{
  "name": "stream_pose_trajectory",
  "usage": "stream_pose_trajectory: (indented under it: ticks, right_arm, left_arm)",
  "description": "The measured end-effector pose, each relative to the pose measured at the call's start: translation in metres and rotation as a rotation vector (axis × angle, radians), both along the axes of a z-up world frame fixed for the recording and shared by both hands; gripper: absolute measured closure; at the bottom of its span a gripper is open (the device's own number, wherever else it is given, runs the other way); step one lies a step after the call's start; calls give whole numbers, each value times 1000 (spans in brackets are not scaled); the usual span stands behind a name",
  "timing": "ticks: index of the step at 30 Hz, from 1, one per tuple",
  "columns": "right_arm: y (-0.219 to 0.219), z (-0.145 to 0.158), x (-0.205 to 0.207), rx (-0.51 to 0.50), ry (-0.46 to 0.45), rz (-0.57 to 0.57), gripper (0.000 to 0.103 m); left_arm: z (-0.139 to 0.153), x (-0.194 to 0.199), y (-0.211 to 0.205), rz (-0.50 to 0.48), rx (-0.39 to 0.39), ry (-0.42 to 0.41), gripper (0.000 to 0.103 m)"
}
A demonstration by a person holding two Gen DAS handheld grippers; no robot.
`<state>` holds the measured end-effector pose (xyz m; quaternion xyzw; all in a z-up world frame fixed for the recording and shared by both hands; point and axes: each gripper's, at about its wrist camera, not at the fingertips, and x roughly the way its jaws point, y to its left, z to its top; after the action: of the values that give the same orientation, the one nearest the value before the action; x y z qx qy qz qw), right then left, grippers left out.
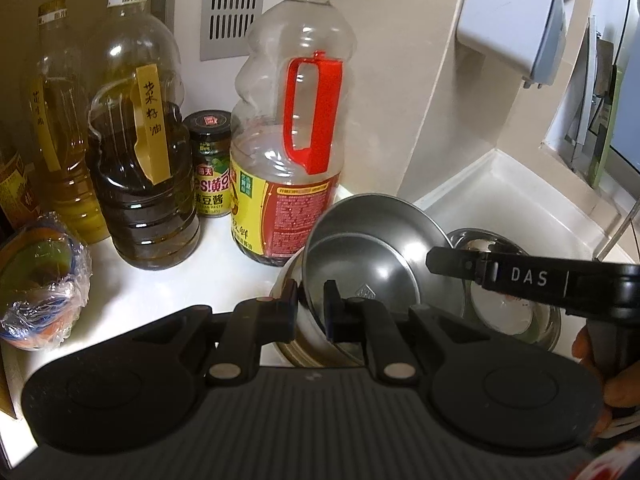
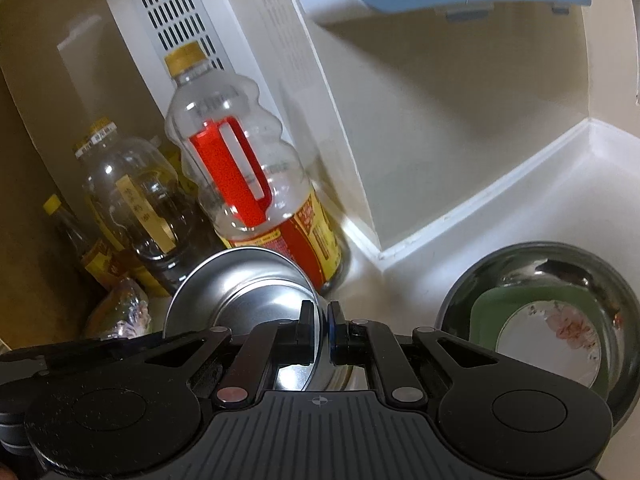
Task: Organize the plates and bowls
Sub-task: 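Lower the steel pot onto the bowl stack and open the left gripper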
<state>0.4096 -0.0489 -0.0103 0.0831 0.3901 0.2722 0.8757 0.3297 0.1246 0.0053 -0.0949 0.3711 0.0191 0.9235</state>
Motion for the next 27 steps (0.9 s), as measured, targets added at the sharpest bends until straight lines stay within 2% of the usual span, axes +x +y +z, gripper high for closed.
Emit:
stream_pose_trajectory:
  ticks: [15, 21, 27]
  right_arm:
    - [10, -13, 11, -42, 46, 2, 96]
    - [8, -14, 12, -39, 41, -1, 96]
    - [2, -9, 2, -41, -3, -3, 96]
  left_arm:
    - [-14, 10, 6, 2, -20, 40, 90]
    - [-14, 10, 7, -3, -23, 35, 90]
    - [-13, 6, 4, -6, 2, 31, 89]
